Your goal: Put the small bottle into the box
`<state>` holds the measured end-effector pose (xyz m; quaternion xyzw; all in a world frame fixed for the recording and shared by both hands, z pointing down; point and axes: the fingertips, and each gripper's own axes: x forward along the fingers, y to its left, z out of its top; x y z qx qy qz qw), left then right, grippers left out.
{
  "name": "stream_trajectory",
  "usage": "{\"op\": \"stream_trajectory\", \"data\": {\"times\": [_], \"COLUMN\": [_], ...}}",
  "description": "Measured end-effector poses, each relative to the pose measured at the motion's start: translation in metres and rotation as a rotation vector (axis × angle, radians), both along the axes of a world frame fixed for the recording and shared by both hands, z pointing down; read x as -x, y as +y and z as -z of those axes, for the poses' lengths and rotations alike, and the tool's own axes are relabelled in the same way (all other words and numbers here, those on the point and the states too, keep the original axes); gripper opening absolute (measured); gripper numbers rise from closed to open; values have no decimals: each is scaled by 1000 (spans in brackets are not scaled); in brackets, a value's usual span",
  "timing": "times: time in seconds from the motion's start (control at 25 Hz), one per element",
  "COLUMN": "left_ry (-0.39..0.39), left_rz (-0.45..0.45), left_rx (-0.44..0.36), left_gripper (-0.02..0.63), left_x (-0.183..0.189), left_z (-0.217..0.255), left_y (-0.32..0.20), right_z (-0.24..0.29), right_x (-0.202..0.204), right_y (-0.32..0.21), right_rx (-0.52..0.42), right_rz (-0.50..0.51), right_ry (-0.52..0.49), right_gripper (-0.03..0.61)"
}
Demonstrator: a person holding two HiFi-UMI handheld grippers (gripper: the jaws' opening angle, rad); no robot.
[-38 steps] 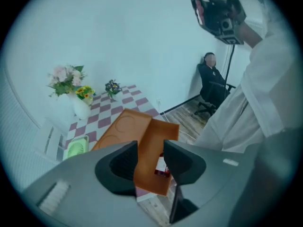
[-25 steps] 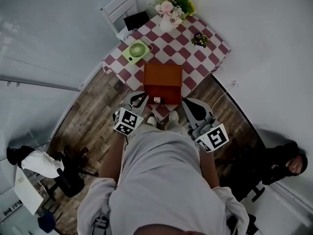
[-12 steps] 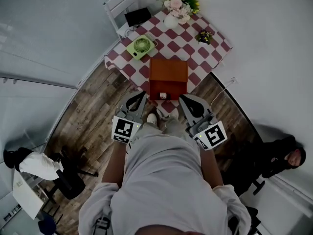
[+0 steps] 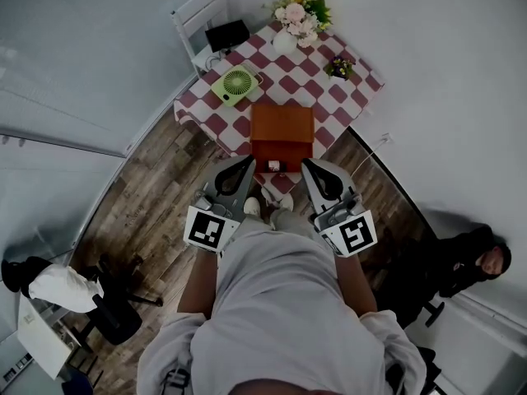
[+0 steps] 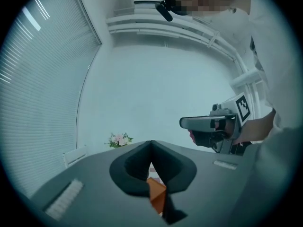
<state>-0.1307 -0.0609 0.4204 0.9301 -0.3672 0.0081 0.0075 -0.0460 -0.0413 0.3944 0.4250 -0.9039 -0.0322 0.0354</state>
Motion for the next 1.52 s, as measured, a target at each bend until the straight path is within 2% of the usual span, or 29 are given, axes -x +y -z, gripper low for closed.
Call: {"op": "stream_trajectory", "data": {"times": [0.12, 0.4, 0.76, 1.04, 1.24, 1.52], "left_ry": [30, 43, 5, -23, -32, -16], "left_rz": [17, 62, 58, 76, 78, 53], "left_rx": [-11, -39, -45, -23, -36, -46], "left_gripper": [-3, -3, -3, -2, -2, -2], "left_x": [-5, -28, -68, -79, -84, -98], "left_z": [11, 26, 34, 26, 27, 29], "left_y": [3, 3, 3, -5, -10, -11], "right_z": [3, 8, 17, 20, 19, 15], "right_x": [-5, -25, -51, -57, -59, -71], "right_y": [-4, -11, -23, -31, -34, -36], "right_rx": [-16, -54, -41, -48, -46, -36], "right_rz": [12, 36, 69, 112, 119, 122], "right_ry": [-11, -10, -64, -77, -76, -78], "right_gripper": [0, 0, 0, 0, 0, 0]}}
